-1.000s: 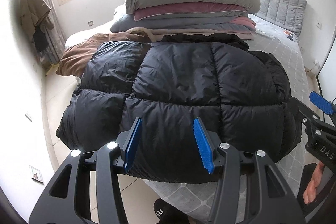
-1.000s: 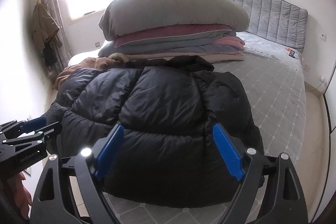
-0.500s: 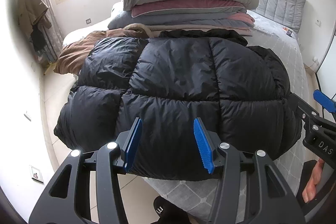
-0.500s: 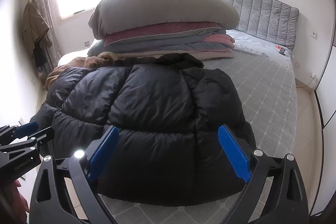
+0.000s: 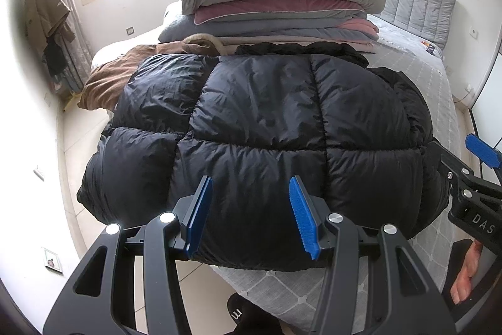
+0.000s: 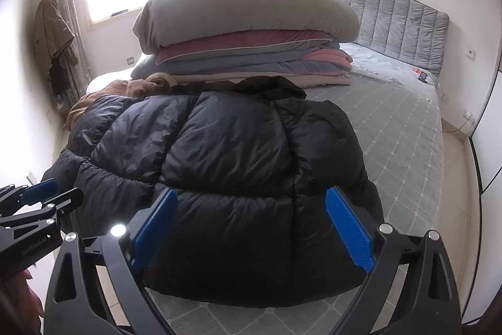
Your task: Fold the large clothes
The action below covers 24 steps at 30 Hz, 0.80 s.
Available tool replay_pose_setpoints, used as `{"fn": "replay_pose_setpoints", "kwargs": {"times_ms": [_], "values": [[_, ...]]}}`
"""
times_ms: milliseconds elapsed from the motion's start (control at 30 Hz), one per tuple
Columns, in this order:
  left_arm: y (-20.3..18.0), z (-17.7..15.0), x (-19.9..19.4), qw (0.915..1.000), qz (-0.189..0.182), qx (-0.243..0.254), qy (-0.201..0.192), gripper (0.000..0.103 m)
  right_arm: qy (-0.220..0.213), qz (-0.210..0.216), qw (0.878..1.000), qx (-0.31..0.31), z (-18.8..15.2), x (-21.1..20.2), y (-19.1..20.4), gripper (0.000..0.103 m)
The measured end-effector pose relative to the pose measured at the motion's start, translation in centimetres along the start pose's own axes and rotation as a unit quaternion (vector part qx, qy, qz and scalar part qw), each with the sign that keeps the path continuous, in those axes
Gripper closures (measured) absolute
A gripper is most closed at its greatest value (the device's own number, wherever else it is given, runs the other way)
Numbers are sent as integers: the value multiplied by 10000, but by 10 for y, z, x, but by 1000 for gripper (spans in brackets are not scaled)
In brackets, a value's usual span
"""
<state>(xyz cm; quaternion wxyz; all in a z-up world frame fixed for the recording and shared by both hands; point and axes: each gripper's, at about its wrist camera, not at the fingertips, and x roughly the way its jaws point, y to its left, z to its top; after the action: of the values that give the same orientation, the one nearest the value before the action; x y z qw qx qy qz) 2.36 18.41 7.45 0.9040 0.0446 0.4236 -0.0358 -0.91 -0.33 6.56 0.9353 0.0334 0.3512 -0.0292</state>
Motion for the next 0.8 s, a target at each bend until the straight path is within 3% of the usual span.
{"fn": "replay_pose_setpoints", "kwargs": {"times_ms": [800], "values": [[-1, 0, 2, 10000, -20, 21, -5, 55, 16, 100, 9999, -17, 1, -1, 2, 11]]}}
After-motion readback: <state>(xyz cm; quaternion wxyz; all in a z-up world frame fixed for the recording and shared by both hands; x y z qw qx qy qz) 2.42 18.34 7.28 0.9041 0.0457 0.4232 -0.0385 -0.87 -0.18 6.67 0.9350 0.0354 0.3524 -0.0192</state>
